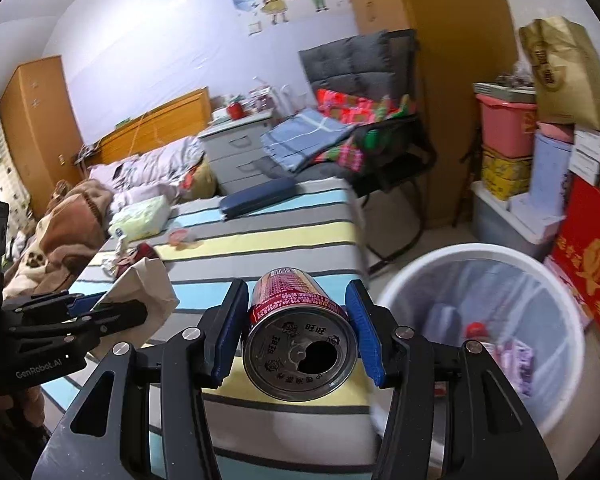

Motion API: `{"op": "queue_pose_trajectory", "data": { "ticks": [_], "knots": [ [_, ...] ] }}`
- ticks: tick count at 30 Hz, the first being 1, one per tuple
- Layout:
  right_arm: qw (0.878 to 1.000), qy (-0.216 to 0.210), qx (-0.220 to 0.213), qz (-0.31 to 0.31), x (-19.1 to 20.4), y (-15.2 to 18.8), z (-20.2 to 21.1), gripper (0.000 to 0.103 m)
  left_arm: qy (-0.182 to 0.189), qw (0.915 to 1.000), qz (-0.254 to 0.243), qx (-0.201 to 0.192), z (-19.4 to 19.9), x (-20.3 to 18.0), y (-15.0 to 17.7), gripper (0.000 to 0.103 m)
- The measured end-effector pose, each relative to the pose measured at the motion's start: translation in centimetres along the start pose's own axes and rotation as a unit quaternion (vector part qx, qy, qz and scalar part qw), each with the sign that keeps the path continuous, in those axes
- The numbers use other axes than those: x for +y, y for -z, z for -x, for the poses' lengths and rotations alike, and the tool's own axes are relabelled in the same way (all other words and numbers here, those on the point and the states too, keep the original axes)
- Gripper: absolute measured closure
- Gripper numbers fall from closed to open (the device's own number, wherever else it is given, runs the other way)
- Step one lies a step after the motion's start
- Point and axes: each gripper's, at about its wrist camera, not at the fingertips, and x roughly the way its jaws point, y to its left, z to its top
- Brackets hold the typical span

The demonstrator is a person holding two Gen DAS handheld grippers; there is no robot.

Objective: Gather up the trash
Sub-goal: 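Carry the red can and white cloth bag over the bin while both tools open to drop them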

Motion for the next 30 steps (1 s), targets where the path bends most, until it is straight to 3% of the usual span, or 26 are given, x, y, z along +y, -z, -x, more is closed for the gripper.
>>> {"op": "queue_pose_trajectory", "data": {
  "ticks": [10, 19, 25, 30],
  "knots": [
    [0.997, 0.062, -0.021, -0.036, -5.7, 0.1, 3.2, 0.051, 0.053, 0.9975, -0.044, 0.011, -3.2, -8.0, -2.0, 0.073],
    [0.993, 0.108, -0.001, -0.056, -9.8, 0.6, 3.4, 0.051, 0.092, 0.9923, -0.073, 0.039, -7.4, -14.2, -2.6, 0.073],
    [0.989, 0.129, 0.021, -0.067, -12.3, 1.0, 2.6, 0.051, 0.081, 0.9916, -0.086, 0.052, -9.9, -16.3, -2.8, 0.071],
    [0.987, 0.141, 0.025, -0.072, -13.4, 1.2, 2.3, 0.051, 0.093, 0.9914, -0.072, 0.057, -11.2, -16.6, -3.2, 0.068]
  ]
}}
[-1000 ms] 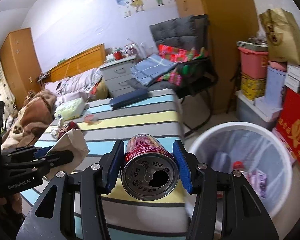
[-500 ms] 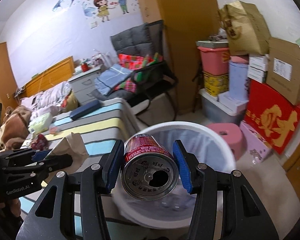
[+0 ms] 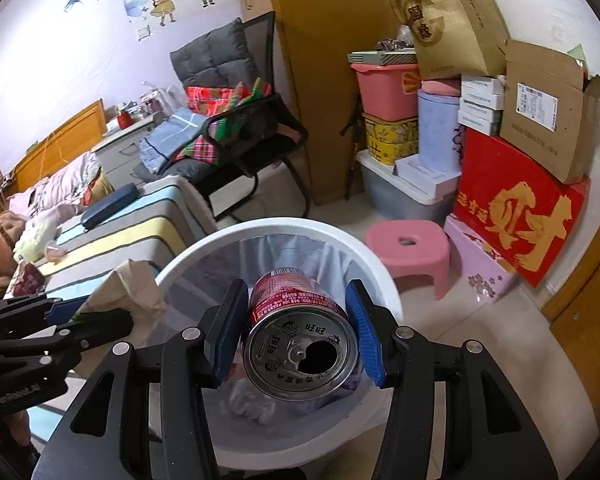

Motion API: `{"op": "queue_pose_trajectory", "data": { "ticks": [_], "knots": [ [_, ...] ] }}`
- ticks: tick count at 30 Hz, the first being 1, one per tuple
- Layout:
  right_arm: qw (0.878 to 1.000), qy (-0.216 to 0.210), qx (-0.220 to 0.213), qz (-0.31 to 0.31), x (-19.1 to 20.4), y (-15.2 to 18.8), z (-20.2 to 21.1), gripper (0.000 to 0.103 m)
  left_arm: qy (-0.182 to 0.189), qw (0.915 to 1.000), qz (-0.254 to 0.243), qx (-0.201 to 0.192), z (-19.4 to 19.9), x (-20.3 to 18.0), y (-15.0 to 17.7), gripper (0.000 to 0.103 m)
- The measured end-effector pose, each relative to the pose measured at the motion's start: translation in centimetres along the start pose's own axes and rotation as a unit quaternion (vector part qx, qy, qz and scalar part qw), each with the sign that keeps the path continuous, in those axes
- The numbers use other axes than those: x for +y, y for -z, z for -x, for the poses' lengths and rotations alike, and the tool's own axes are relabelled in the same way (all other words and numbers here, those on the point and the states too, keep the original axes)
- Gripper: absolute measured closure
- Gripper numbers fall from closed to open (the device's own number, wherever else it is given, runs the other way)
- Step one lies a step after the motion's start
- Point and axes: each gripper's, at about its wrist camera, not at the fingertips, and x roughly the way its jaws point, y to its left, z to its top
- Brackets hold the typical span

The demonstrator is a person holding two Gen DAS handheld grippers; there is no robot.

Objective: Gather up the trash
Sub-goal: 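Carry the red can and white cloth bag over the bin while both tools open to drop them, then move both open tools back over the bed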

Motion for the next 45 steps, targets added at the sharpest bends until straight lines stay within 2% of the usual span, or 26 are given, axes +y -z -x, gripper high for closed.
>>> {"op": "queue_pose_trajectory", "data": {
  "ticks": [2, 4, 7, 9, 25, 31, 45],
  "knots": [
    [1.0, 0.0, 0.001, 0.002, -0.1, -0.1, -0.2, 0.051, -0.003, 1.0, -0.005, 0.0, -0.2, -0.2, 0.0, 0.064],
    [1.0, 0.004, 0.0, 0.003, -0.2, -0.1, -0.4, 0.051, -0.003, 1.0, 0.0, 0.001, -0.4, 0.0, 0.0, 0.054],
    [1.0, 0.007, 0.003, 0.001, -0.4, -0.2, -0.6, 0.05, -0.007, 1.0, 0.002, 0.0, -0.3, 0.0, 0.0, 0.051],
    [1.0, 0.006, 0.003, -0.002, -0.4, -0.2, -0.6, 0.044, -0.014, 0.9999, 0.002, -0.001, 0.0, 0.2, 0.0, 0.041],
    [1.0, 0.008, -0.02, -0.001, 1.0, -0.1, 1.4, 0.043, -0.031, 0.9984, 0.025, -0.041, 5.2, 2.2, 1.1, 0.04],
    [1.0, -0.003, -0.026, 0.006, 2.2, 0.0, 2.1, 0.043, -0.042, 0.9968, 0.039, -0.056, 7.5, 3.7, 2.1, 0.04],
    [0.998, -0.041, -0.035, 0.036, 7.1, 0.7, 3.0, 0.043, -0.098, 0.9887, 0.072, -0.088, 13.4, 8.0, 5.6, 0.04]
  ]
}}
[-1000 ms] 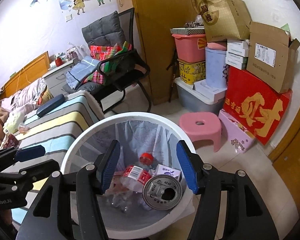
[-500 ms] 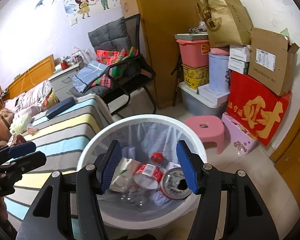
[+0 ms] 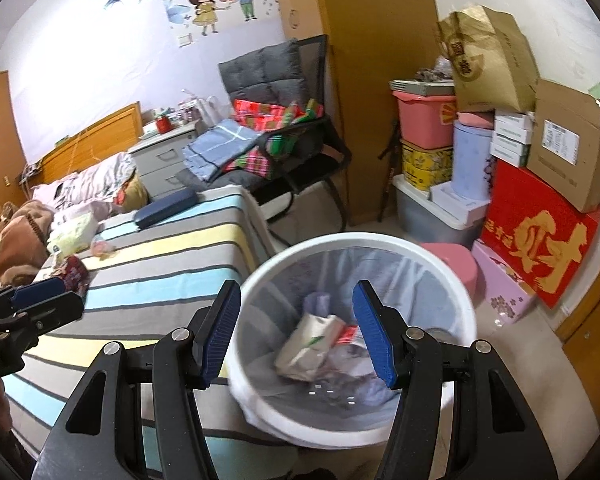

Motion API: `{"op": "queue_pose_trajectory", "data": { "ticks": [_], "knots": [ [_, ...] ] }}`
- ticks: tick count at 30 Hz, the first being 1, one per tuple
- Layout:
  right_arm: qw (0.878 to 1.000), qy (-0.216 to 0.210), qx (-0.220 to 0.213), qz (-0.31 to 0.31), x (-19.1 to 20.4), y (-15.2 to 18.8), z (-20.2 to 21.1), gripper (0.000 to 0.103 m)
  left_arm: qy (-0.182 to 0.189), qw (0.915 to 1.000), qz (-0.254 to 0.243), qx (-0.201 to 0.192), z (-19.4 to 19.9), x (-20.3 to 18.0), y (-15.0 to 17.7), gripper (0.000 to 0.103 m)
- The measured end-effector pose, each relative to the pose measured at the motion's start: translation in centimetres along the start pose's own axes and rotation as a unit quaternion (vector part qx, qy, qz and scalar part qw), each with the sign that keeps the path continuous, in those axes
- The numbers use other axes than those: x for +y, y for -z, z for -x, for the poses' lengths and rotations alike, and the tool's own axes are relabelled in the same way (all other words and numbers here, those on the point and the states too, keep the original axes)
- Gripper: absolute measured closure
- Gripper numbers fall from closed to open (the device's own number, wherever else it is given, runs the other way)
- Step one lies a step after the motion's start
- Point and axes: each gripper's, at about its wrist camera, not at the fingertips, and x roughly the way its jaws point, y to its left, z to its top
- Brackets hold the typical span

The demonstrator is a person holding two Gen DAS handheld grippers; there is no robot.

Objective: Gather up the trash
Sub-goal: 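Move both open tools back over the bed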

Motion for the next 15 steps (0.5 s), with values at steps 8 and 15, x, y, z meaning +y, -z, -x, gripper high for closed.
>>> {"op": "queue_pose_trajectory", "data": {
  "ticks": [8, 15],
  "knots": [
    [0.999, -0.027, 0.0, 0.024, 3.4, 0.0, -0.2, 0.043, -0.039, 0.999, 0.018, -0.015, 2.5, 3.8, 1.0, 0.04],
    [0.997, -0.055, 0.011, 0.047, 6.9, 0.3, -1.1, 0.043, -0.068, 0.9963, 0.047, -0.024, 4.4, 8.2, 2.0, 0.04]
  ]
}}
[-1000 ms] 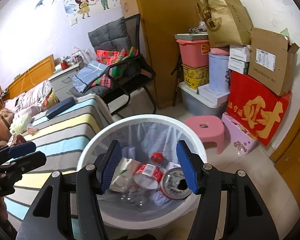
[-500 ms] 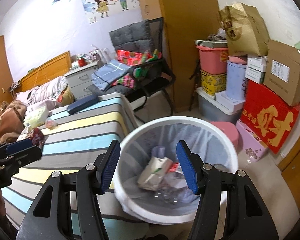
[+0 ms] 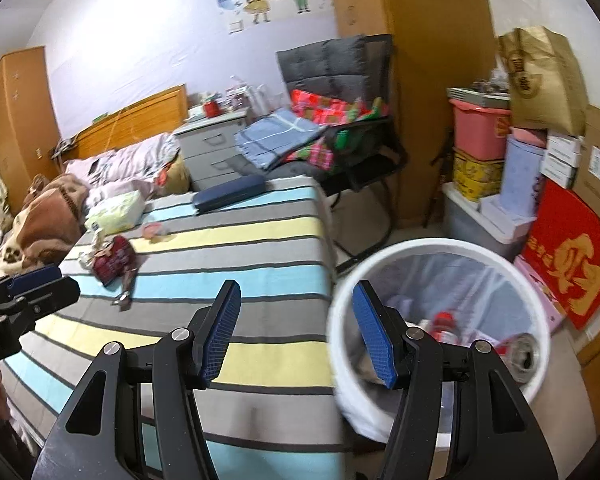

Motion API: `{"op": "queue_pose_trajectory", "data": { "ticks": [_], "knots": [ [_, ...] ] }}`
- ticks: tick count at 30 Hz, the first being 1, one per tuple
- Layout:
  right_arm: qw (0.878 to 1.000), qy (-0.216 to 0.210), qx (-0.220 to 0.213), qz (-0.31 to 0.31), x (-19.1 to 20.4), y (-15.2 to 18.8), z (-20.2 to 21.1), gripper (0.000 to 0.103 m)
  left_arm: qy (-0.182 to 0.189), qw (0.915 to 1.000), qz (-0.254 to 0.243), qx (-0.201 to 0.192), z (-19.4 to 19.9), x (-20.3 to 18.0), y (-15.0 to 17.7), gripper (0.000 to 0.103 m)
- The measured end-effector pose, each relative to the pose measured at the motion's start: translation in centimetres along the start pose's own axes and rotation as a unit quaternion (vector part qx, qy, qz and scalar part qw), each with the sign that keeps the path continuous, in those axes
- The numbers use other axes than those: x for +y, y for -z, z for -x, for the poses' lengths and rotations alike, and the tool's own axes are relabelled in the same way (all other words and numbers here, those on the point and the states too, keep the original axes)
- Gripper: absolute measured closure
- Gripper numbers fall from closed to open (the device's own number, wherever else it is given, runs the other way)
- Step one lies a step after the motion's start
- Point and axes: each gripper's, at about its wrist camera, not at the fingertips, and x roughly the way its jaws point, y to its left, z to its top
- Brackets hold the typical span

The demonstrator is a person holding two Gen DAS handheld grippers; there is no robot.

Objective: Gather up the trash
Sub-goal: 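Move both open tools back over the bed, then grasp the brown coffee stick packet with the right tool while the left grasps the red cartoon-face can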

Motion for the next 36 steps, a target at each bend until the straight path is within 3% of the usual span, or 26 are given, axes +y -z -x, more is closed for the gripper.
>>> {"op": "queue_pose_trajectory", "data": {
  "ticks": [17, 23, 36],
  "knots": [
    [0.992, -0.083, 0.057, 0.069, 9.7, -0.5, -5.6, 0.043, -0.083, 0.9931, 0.083, 0.005, 0.9, 14.1, 1.2, 0.04],
    [0.986, -0.103, 0.094, 0.089, 12.5, -0.3, -8.5, 0.043, -0.089, 0.9914, 0.095, 0.014, 0.1, 17.2, 1.3, 0.04],
    [0.972, -0.132, 0.146, 0.133, 17.1, 0.2, -12.9, 0.043, -0.043, 0.9937, 0.096, 0.041, -5.2, 19.6, -0.4, 0.04]
  ]
}}
